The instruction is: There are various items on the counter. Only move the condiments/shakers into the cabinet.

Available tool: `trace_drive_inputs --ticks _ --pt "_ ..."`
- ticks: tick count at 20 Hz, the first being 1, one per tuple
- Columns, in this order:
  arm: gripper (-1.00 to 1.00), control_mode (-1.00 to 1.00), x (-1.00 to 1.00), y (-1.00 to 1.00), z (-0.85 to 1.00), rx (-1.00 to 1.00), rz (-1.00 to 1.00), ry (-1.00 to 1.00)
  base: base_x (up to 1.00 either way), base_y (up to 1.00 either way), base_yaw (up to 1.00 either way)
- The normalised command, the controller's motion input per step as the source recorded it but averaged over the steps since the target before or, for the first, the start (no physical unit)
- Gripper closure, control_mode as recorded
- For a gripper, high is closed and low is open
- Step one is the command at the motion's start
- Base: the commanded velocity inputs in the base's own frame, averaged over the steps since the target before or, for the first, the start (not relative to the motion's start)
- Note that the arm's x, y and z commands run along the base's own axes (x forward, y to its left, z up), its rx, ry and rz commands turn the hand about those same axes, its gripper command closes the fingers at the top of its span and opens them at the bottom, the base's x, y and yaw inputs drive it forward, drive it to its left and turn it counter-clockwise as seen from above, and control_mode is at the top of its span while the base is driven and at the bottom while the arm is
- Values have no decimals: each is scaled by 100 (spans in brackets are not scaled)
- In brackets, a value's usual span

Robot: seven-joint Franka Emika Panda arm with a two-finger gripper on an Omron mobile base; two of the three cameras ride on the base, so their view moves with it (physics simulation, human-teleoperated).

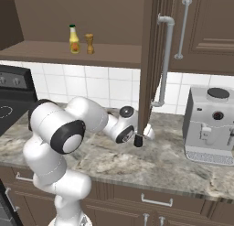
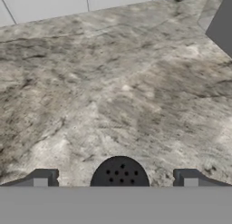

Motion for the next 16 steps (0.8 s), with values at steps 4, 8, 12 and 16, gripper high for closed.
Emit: trace_drive_inputs --ticks 4,8,12,16 --pt "100 -100 0 0 0 0 0 0 0 0 0" --pt "100 -100 0 0 0 0 0 0 0 0 0" --pt "100 -100 -27 4 30 0 0 -5 0 0 0" --pt "100 -100 -72 38 100 0 0 -6 0 0 0"
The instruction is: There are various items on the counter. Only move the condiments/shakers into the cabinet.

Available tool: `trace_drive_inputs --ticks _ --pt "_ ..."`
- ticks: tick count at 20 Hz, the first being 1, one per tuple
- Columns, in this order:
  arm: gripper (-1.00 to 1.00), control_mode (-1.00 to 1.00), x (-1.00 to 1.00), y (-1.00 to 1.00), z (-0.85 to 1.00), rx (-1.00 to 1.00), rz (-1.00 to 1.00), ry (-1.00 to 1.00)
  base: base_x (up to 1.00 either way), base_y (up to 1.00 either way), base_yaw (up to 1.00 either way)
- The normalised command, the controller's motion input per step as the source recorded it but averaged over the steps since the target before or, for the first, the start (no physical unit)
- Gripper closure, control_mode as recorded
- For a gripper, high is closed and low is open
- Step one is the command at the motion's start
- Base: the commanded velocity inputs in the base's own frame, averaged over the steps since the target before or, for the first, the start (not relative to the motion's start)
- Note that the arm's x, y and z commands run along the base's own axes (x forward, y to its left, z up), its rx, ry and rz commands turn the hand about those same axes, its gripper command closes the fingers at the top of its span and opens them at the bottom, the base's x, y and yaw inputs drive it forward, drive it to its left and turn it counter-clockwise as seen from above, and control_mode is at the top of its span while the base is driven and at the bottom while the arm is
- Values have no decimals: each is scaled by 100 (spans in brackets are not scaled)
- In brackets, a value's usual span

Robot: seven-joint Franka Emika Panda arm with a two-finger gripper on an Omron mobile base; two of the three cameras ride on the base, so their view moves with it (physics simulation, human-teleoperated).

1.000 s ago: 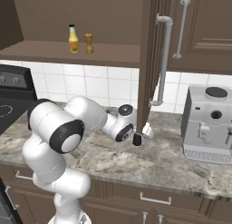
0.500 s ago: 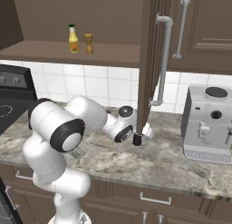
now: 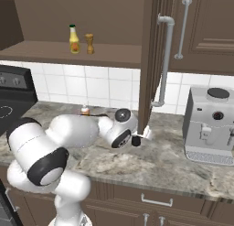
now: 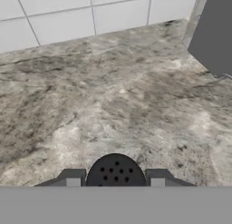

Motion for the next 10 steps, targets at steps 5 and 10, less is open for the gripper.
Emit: trace_drive_inputs --ticks 5,10 --pt "100 -100 -75 59 100 0 6 0 0 0 0" --pt "100 -100 -65 93 100 0 9 1 0 0 0"
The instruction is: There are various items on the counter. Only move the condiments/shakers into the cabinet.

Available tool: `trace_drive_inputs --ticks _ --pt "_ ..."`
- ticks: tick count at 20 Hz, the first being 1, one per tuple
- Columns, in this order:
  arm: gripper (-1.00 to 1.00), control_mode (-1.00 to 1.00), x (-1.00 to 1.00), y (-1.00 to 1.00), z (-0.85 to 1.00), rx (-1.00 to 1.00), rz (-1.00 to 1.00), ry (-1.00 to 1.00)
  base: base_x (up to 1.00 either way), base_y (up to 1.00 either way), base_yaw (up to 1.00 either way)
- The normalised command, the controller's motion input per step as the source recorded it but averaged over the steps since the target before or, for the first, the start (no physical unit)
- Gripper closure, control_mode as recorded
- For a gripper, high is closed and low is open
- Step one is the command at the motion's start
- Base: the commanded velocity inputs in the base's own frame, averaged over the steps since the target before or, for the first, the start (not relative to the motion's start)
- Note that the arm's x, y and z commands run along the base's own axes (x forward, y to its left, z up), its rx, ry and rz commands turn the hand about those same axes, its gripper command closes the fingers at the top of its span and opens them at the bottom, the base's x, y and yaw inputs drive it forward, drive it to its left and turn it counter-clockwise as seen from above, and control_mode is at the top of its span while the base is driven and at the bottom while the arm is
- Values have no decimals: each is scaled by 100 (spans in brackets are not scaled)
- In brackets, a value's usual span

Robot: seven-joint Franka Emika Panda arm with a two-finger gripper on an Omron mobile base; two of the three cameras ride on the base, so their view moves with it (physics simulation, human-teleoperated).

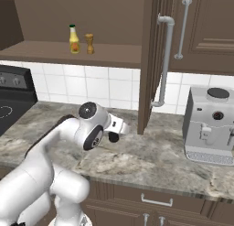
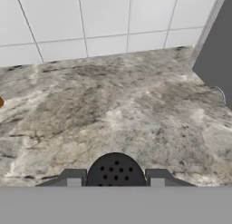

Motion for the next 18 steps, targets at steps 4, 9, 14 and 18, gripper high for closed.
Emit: trace_drive_inputs --ticks 4,9,14,18 --pt "100 -100 -72 96 100 0 13 6 0 0 0" --pt "100 -100 -75 100 100 0 14 7 0 0 0" --pt "100 -100 -65 95 100 0 14 1 0 0 0" --pt "100 -100 -26 -10 100 2 22 -5 0 0 0"
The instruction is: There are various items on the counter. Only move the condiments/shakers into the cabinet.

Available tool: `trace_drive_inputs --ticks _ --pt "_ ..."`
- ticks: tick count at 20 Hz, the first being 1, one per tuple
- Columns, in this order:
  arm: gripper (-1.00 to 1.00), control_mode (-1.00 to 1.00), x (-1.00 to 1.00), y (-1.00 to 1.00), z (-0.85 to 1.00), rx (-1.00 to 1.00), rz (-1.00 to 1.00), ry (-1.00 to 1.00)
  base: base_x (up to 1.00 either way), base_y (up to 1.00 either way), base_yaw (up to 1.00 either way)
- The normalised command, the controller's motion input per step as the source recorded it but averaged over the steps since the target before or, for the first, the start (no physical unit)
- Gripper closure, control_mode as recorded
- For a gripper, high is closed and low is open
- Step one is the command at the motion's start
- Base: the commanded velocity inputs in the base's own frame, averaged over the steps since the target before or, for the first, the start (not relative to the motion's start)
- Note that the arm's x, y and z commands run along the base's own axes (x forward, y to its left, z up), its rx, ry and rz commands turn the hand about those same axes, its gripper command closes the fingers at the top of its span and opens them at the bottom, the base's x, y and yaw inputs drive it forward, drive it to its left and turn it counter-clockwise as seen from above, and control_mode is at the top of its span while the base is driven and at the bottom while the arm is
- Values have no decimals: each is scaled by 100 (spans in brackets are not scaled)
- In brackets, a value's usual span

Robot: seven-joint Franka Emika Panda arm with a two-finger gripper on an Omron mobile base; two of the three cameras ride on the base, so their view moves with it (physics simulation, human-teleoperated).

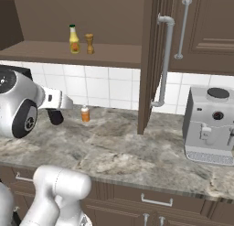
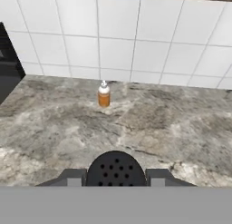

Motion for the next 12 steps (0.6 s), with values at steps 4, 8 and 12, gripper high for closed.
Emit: trace_drive_inputs --ticks 4,8,12 --pt "100 -100 -4 -93 100 5 20 -4 0 0 0" --pt "100 -100 -3 -69 88 1 9 -6 0 0 0" --pt "100 -100 -8 0 2 0 0 -3 0 0 0"
